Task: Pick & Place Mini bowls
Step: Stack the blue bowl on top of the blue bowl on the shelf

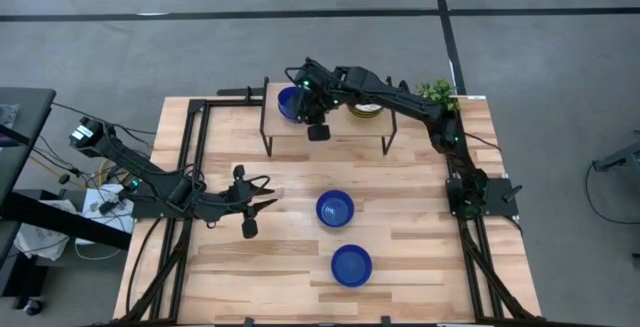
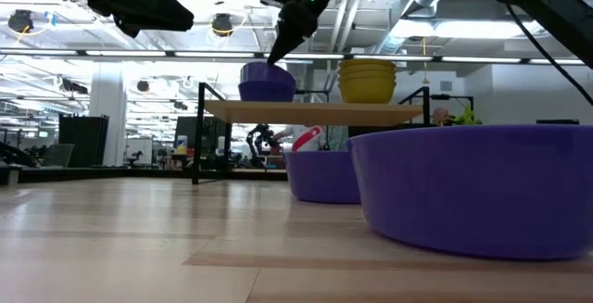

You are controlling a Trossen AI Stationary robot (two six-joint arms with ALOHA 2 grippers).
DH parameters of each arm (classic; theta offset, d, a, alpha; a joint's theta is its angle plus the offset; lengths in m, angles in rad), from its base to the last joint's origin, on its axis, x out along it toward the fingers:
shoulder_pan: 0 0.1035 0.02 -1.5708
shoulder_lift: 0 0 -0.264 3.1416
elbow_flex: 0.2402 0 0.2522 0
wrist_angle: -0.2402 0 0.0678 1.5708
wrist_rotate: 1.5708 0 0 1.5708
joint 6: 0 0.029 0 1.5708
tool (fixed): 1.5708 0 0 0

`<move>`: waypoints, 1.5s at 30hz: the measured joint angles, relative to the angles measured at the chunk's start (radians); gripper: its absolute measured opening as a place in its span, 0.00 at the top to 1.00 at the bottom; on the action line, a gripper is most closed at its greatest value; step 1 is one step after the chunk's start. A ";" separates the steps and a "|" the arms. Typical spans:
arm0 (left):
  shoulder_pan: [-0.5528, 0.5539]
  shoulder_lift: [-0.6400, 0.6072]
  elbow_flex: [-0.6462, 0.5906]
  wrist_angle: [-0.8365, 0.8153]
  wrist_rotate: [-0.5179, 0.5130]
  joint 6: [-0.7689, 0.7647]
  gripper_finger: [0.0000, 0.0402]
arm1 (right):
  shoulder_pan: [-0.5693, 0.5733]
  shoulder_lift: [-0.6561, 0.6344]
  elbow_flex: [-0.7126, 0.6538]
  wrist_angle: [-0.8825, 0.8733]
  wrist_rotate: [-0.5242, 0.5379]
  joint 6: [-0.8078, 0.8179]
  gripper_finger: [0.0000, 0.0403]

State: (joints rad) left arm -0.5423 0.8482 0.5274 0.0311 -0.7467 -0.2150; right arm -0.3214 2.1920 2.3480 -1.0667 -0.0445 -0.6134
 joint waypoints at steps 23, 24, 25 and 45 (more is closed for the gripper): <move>0.000 0.000 0.000 0.003 0.001 -0.002 0.74 | 0.005 0.025 -0.018 0.113 0.088 0.101 0.75; 0.000 0.000 0.000 0.003 0.001 -0.002 0.74 | 0.005 0.031 -0.021 0.082 0.088 0.099 0.75; 0.000 0.000 0.000 0.003 0.001 -0.003 0.74 | 0.006 0.042 -0.021 0.082 0.089 0.094 0.75; 0.000 0.000 0.000 0.008 0.002 -0.005 0.74 | 0.018 -0.122 0.002 0.033 -0.014 0.102 0.75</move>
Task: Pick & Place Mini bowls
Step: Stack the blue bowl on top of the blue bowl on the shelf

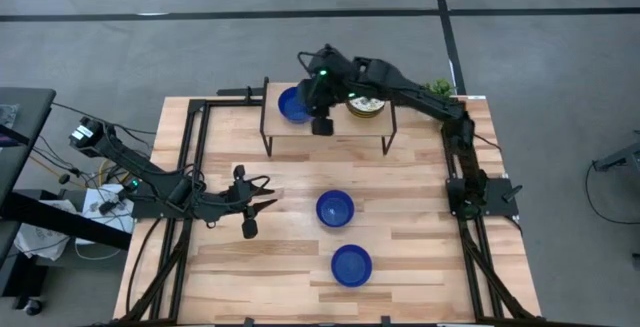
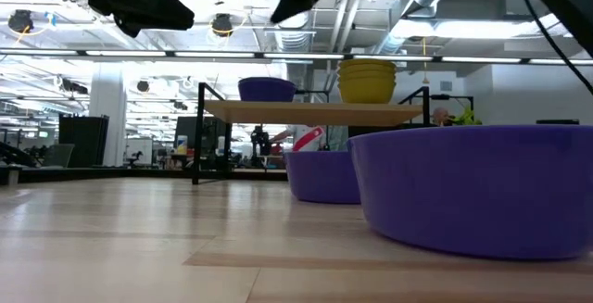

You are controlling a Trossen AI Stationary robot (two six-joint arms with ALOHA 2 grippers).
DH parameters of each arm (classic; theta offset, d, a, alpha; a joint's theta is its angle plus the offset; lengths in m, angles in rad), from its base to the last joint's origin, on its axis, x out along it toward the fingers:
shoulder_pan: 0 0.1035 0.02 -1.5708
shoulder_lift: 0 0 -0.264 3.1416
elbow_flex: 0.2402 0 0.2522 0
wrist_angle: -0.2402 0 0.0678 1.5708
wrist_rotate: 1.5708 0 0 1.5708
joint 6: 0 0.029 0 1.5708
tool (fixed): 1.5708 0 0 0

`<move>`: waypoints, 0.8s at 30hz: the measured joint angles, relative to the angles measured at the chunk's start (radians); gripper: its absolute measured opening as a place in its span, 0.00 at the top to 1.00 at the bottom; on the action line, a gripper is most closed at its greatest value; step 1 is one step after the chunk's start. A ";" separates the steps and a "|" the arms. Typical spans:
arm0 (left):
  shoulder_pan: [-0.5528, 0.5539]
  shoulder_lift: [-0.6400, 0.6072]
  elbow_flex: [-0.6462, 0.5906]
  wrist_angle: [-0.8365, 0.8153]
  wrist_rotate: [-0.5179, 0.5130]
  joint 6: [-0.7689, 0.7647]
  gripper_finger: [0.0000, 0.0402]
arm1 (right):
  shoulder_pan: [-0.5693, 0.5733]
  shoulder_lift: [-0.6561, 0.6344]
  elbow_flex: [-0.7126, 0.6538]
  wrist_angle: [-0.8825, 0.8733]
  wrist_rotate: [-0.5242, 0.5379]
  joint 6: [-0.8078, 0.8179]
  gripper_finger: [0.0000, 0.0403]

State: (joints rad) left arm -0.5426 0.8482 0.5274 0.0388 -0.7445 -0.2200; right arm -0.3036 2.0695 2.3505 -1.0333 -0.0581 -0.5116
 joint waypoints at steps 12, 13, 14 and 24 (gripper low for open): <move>0.000 0.191 0.000 0.275 0.084 0.011 0.74 | 0.140 -0.120 0.000 -0.291 -0.231 0.067 0.83; 0.000 0.212 0.000 0.300 0.084 0.011 0.74 | 0.162 -0.123 -0.001 -0.315 -0.230 0.068 0.84; 0.003 0.230 0.000 0.317 0.084 0.012 0.74 | 0.186 -0.125 -0.002 -0.335 -0.230 0.068 0.86; 0.043 0.279 0.000 0.369 0.086 -0.021 0.74 | 0.369 -0.195 -0.048 -0.429 -0.230 0.143 0.99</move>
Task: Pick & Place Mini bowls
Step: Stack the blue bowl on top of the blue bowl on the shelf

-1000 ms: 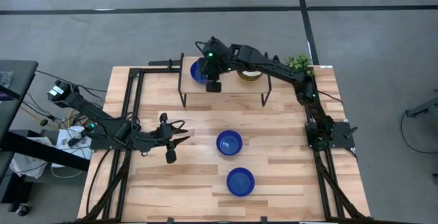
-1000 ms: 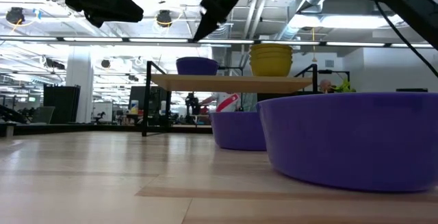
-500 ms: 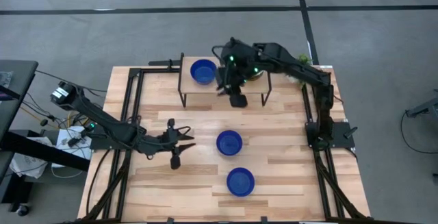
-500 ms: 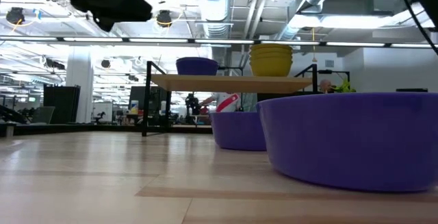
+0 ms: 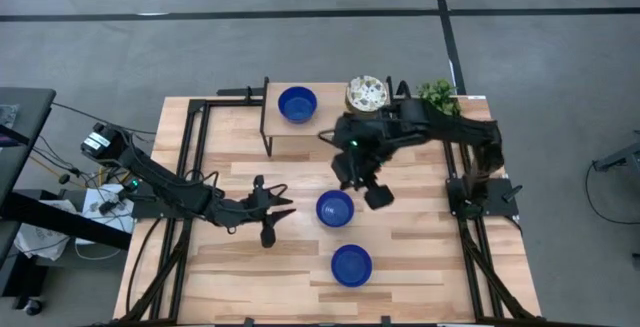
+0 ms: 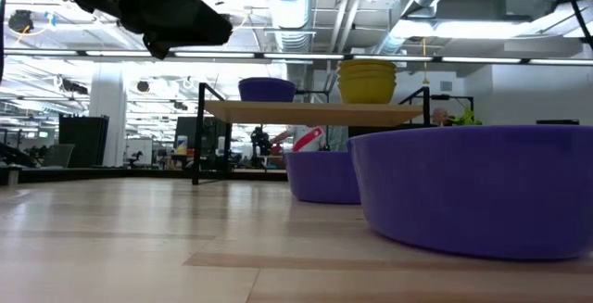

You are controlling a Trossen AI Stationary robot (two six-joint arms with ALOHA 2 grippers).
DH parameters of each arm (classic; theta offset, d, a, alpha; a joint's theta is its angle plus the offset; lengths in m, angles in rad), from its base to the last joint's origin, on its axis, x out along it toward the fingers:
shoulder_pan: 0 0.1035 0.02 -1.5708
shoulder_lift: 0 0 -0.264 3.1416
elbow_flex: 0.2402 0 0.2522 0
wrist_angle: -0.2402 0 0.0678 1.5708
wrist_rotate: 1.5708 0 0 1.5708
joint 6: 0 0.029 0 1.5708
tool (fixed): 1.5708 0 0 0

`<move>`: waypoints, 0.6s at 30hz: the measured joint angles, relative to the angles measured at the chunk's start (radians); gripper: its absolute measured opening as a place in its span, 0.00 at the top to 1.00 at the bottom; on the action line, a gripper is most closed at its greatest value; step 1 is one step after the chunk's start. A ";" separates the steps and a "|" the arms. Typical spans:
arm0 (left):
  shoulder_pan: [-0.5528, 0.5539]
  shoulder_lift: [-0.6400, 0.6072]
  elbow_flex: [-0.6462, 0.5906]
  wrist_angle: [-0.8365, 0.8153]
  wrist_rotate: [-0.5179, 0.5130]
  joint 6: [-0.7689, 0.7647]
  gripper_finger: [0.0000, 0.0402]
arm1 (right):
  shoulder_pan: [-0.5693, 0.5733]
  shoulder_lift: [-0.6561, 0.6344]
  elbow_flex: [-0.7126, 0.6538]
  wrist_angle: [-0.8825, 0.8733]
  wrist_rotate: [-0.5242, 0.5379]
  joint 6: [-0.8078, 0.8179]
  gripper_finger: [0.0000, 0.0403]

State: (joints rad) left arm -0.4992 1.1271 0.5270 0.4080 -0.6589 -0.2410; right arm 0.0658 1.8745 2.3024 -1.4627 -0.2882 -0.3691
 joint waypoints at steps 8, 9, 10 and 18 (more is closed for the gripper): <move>-0.002 0.000 0.000 0.026 0.042 -0.028 0.74 | 0.092 -0.239 -0.337 0.152 0.131 0.121 1.00; -0.002 0.000 0.000 0.026 0.042 -0.028 0.74 | 0.100 -0.285 -0.402 0.194 0.148 0.140 1.00; -0.002 0.000 0.000 0.027 0.042 -0.028 0.74 | 0.108 -0.335 -0.469 0.241 0.162 0.157 1.00; 0.020 0.000 0.000 0.044 0.041 -0.026 0.74 | 0.214 -0.728 -1.077 0.743 0.311 0.330 1.00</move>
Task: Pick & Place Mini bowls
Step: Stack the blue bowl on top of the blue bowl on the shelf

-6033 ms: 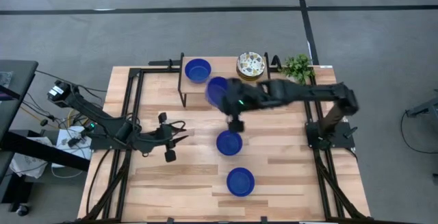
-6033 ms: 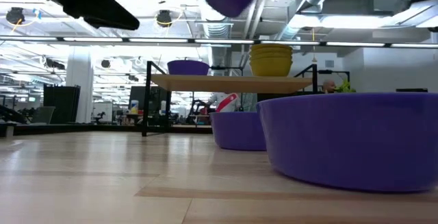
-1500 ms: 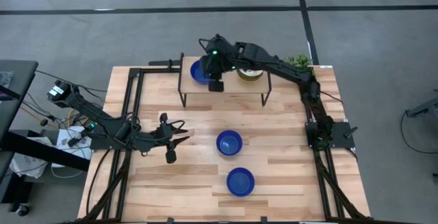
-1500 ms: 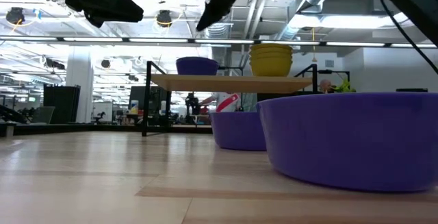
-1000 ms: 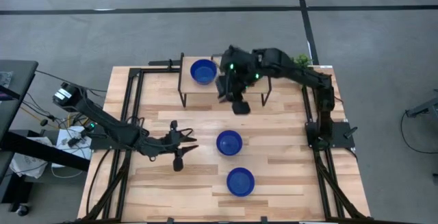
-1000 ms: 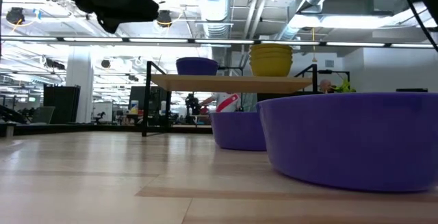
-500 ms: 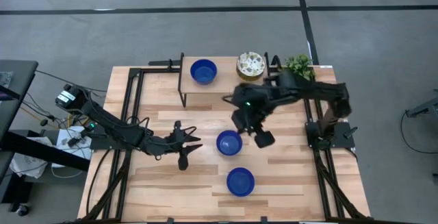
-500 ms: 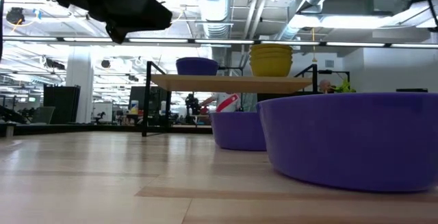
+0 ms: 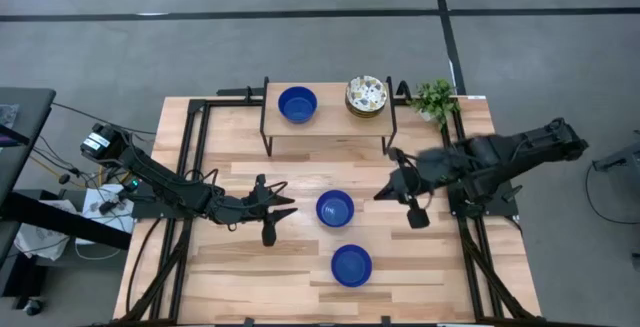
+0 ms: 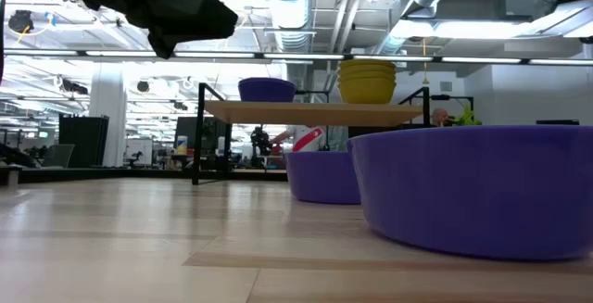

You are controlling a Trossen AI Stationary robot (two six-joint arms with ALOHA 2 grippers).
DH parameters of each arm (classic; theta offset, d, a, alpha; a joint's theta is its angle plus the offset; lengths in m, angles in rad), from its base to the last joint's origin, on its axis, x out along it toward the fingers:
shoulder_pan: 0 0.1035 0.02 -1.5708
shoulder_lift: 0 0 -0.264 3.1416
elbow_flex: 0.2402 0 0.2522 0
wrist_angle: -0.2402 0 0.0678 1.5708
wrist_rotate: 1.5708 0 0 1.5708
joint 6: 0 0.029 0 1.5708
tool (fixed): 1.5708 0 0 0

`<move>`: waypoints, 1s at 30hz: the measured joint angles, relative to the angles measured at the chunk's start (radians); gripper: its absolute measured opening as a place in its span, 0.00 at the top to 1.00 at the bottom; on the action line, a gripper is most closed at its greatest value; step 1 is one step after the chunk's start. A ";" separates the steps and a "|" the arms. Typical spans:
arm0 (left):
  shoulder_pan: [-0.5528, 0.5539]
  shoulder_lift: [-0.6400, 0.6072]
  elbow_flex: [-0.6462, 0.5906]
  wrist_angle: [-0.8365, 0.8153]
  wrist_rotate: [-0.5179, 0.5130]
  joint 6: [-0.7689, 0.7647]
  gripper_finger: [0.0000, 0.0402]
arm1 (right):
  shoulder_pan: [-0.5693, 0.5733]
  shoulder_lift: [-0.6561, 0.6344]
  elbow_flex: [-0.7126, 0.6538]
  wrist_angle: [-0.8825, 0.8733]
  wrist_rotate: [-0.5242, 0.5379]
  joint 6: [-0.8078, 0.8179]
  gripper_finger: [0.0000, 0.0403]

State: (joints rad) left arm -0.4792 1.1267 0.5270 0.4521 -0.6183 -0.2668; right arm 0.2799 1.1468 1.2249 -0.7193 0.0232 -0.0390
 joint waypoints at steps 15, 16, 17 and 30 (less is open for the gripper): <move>0.043 0.000 0.000 0.006 -0.002 0.000 0.74 | 0.223 -0.165 -0.547 0.700 0.187 0.060 1.00; 0.043 0.000 0.000 0.006 -0.002 0.000 0.74 | 0.228 -0.159 -0.547 0.708 0.187 0.060 1.00; 0.043 0.000 0.000 0.006 -0.002 0.000 0.74 | 0.234 -0.153 -0.547 0.718 0.186 0.060 1.00; 0.043 0.000 0.000 0.013 -0.002 0.000 0.74 | 0.241 0.008 -0.547 0.775 0.186 0.003 1.00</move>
State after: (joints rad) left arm -0.4366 1.1267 0.5270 0.4656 -0.6201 -0.2672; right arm 0.5213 1.1546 0.6781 0.0560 0.2092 -0.0360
